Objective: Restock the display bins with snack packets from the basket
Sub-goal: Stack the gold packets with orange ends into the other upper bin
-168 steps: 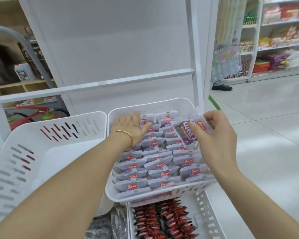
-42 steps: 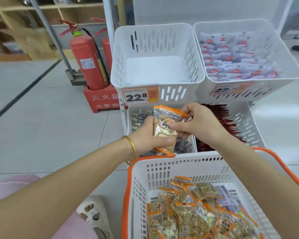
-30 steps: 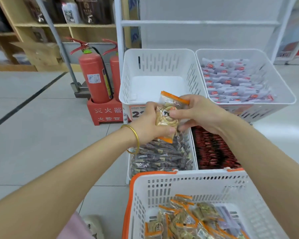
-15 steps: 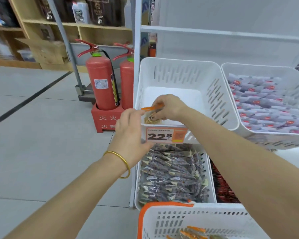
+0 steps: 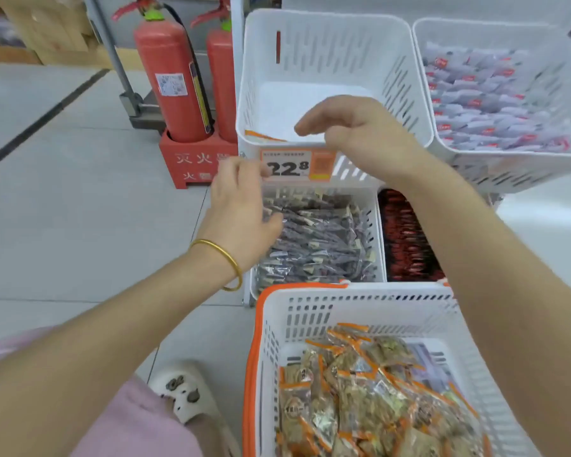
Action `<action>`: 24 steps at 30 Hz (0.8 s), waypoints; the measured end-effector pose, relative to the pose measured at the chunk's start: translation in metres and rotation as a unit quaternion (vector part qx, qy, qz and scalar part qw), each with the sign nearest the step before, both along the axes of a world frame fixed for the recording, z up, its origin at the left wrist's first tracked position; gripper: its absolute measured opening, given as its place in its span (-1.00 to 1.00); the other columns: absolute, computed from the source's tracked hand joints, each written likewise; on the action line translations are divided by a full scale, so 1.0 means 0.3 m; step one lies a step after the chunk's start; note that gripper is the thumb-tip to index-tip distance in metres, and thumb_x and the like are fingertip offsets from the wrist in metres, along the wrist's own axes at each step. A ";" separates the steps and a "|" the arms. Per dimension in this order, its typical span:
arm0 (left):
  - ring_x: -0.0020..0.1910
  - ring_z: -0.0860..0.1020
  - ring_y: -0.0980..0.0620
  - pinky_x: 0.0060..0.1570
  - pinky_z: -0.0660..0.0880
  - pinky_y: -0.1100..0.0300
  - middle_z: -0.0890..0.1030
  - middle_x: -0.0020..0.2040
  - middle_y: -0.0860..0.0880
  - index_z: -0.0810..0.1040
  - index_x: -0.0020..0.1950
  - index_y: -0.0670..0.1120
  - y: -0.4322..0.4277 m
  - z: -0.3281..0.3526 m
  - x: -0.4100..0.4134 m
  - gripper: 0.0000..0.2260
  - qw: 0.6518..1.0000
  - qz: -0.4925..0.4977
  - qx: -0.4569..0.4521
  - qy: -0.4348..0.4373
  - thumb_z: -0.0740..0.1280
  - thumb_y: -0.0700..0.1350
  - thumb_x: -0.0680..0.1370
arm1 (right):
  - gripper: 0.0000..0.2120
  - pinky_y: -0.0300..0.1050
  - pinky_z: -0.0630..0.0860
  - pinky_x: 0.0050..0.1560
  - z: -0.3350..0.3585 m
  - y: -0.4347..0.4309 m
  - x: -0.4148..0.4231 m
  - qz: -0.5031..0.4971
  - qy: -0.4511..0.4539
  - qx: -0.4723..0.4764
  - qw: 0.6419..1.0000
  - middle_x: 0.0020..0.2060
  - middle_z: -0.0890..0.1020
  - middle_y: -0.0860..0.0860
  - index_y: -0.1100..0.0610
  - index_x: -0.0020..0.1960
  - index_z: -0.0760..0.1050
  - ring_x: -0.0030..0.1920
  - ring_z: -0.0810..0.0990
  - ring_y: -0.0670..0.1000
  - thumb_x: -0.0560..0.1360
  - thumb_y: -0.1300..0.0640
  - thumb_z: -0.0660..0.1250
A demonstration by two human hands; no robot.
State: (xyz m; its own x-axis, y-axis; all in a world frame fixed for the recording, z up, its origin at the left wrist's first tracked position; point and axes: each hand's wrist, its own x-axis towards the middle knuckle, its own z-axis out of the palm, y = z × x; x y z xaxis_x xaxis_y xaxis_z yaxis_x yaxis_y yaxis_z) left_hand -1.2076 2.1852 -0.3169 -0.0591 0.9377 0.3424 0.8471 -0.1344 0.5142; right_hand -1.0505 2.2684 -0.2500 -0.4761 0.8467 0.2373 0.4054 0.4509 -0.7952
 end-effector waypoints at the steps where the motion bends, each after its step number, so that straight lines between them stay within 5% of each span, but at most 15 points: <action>1: 0.24 0.29 -0.03 0.13 0.21 0.32 0.26 0.24 -0.07 0.34 0.29 -0.11 -0.045 -0.024 0.019 -0.56 0.998 -0.026 -0.048 0.006 0.38 -0.20 0.45 | -0.68 -0.41 0.46 0.00 -0.048 -0.075 0.042 0.003 0.010 -0.001 1.000 -0.10 0.64 -0.07 0.07 -0.06 0.57 -0.02 0.58 -0.16 0.34 0.32 0.14; 4: 0.32 0.23 0.00 0.23 0.24 0.25 0.21 0.29 -0.02 0.31 0.31 -0.05 -0.153 -0.090 0.061 -0.58 0.980 -0.097 -0.167 0.047 0.34 -0.12 0.49 | -0.74 -0.21 0.50 0.04 -0.336 -0.243 0.164 -0.015 -0.122 -0.091 0.988 -0.16 0.63 -0.09 0.04 -0.11 0.57 -0.05 0.60 -0.06 0.42 0.33 0.20; 8: 0.38 0.18 -0.07 0.33 0.24 0.11 0.14 0.38 -0.05 0.29 0.36 -0.06 -0.186 -0.126 0.097 -0.56 0.954 -0.102 -0.259 0.110 0.31 -0.04 0.52 | -0.75 -0.02 0.53 0.07 -0.793 -0.342 0.290 -0.101 -0.346 -0.237 0.902 0.07 0.62 0.08 0.15 0.19 0.51 0.09 0.58 0.12 0.53 0.24 0.25; 12: 0.41 0.15 -0.09 0.33 0.22 0.08 0.10 0.44 -0.07 0.31 0.37 -0.07 -0.174 -0.145 0.136 -0.57 0.945 -0.111 -0.281 0.128 0.30 -0.02 0.53 | -0.27 0.08 0.56 0.04 -1.010 -0.444 0.317 -0.141 -0.405 -0.355 0.830 0.12 0.55 0.09 0.13 0.44 0.12 0.08 0.56 0.13 0.45 -0.10 0.40; 17: 0.44 0.14 -0.09 0.36 0.21 0.09 0.06 0.47 -0.05 0.29 0.39 -0.06 -0.145 -0.164 0.167 -0.54 0.933 -0.141 -0.304 0.132 0.29 0.01 0.54 | -0.31 0.10 0.34 0.30 -1.074 -0.498 0.296 -0.209 -0.456 -0.206 0.840 0.25 0.47 0.10 0.14 0.34 0.21 0.31 0.39 0.15 0.39 -0.13 0.44; 21: 0.42 0.18 -0.07 0.35 0.24 0.10 0.08 0.45 -0.05 0.28 0.39 -0.05 -0.132 -0.171 0.194 -0.55 0.927 -0.161 -0.314 0.129 0.29 0.02 0.55 | -0.68 -0.03 0.45 0.00 -1.019 -0.490 0.324 -0.199 -0.403 -0.168 0.877 -0.07 0.54 0.06 0.12 -0.03 0.33 0.01 0.54 0.12 0.46 -0.04 0.40; 24: 0.34 0.27 -0.04 0.28 0.32 0.12 0.12 0.41 -0.04 0.27 0.39 -0.05 -0.136 -0.184 0.217 -0.55 0.920 -0.182 -0.327 0.120 0.29 -0.01 0.55 | -0.75 -0.14 0.47 -0.23 -0.906 -0.451 0.337 -0.150 -0.303 -0.190 0.922 -0.20 0.54 0.07 0.19 -0.05 0.46 -0.18 0.55 0.09 0.46 0.04 0.41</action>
